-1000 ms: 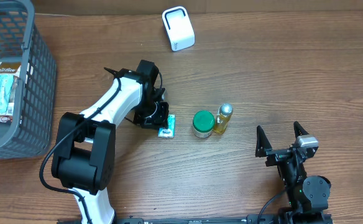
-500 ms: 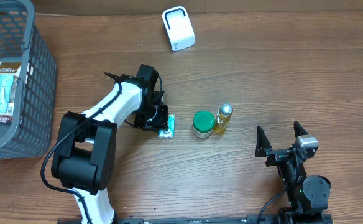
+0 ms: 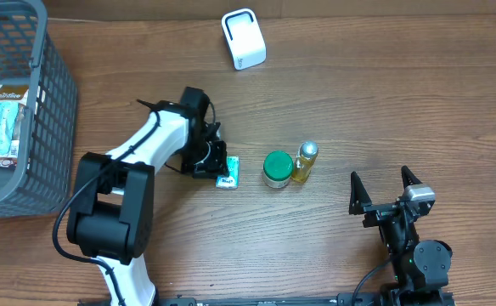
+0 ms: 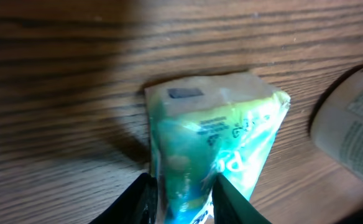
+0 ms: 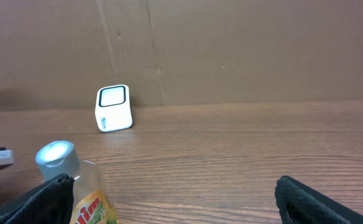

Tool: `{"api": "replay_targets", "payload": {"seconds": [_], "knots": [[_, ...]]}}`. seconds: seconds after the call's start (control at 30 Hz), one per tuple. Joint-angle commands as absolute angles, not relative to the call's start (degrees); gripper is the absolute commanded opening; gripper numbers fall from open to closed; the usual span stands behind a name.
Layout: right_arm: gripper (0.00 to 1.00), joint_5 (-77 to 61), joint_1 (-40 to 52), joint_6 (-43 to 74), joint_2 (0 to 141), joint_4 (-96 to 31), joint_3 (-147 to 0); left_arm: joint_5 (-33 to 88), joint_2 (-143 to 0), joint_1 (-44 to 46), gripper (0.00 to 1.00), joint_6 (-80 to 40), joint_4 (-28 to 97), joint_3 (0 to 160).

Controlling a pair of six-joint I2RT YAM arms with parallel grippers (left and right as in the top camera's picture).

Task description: Scan the item barcode

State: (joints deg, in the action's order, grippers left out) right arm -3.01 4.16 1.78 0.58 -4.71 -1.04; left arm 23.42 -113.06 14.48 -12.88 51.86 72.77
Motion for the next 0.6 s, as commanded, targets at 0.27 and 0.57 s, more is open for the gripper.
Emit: {"api": "replay_targets", "payload": {"seconds": [0.27,0.57], "knots": [[1.0,-2.9,4.4,2.2,0.2,-4.5,-0.4,28.1,-113.6,12.3,0.4,-10.3,52.2,72.8],[1.0,-2.9,4.4,2.2,0.2,-4.5,-0.4,27.9,-113.6,12.9,0.34,-10.3,52.0,72.7]]}}
